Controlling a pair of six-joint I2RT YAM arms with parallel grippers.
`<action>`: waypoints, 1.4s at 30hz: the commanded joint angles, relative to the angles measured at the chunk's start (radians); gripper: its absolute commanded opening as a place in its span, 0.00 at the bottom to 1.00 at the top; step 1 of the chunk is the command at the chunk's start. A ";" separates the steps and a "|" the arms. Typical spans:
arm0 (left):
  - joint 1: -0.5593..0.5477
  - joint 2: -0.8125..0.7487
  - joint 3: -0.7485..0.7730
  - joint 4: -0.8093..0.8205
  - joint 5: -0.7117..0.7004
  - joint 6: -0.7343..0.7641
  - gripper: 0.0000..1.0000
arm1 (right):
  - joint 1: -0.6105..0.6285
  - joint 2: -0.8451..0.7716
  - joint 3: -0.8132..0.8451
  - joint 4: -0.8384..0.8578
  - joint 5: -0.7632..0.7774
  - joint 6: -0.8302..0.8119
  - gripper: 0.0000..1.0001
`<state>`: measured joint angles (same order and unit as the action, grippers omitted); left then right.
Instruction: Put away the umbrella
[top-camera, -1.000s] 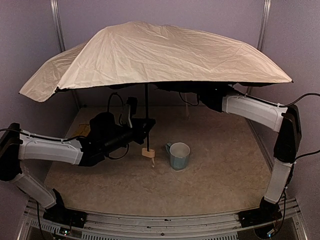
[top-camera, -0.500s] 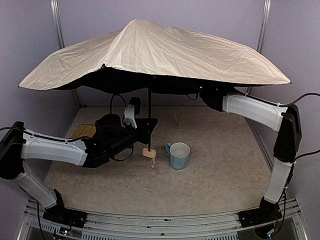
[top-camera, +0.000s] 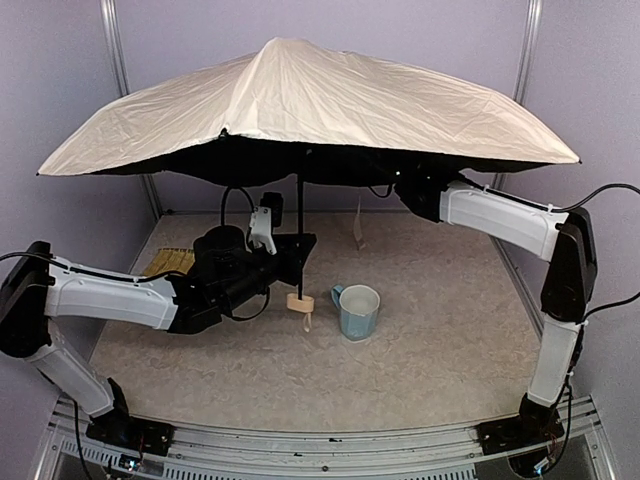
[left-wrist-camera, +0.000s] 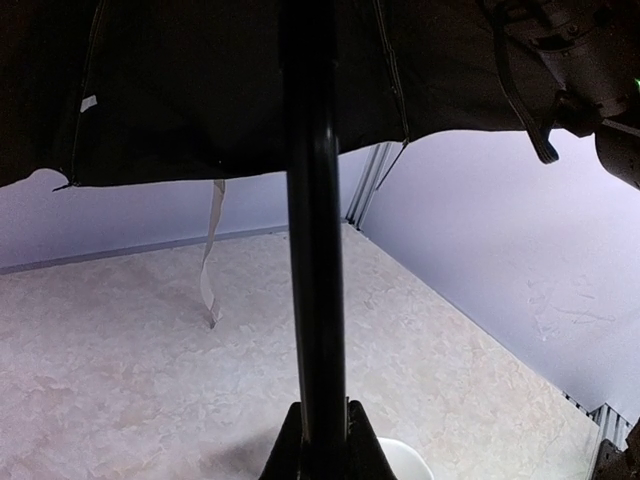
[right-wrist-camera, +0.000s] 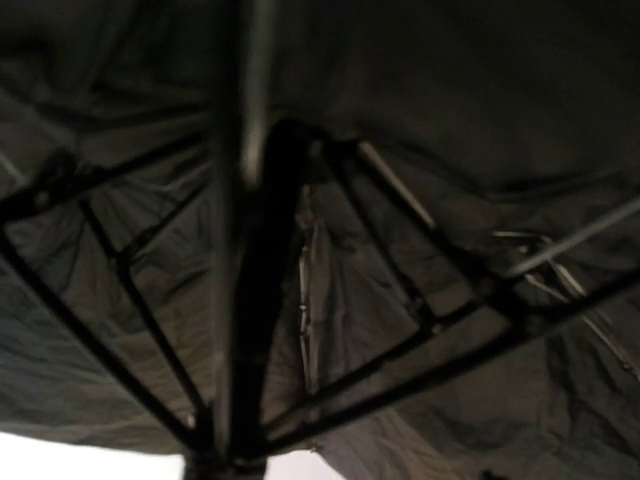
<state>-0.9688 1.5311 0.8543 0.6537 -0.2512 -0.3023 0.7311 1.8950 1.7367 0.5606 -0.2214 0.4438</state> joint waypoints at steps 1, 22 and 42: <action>-0.008 0.003 0.047 0.061 0.010 0.042 0.00 | 0.015 0.021 0.043 0.009 -0.039 -0.011 0.72; -0.009 0.010 0.046 0.062 0.019 0.046 0.00 | 0.024 0.028 0.034 0.027 -0.003 -0.017 0.23; 0.036 -0.299 -0.014 0.218 -0.016 0.220 0.00 | 0.122 0.190 0.148 -0.461 -0.256 -0.319 0.01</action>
<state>-0.9234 1.3716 0.7933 0.5636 -0.1982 -0.2150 0.8204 1.9968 2.0006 0.3481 -0.3500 0.3161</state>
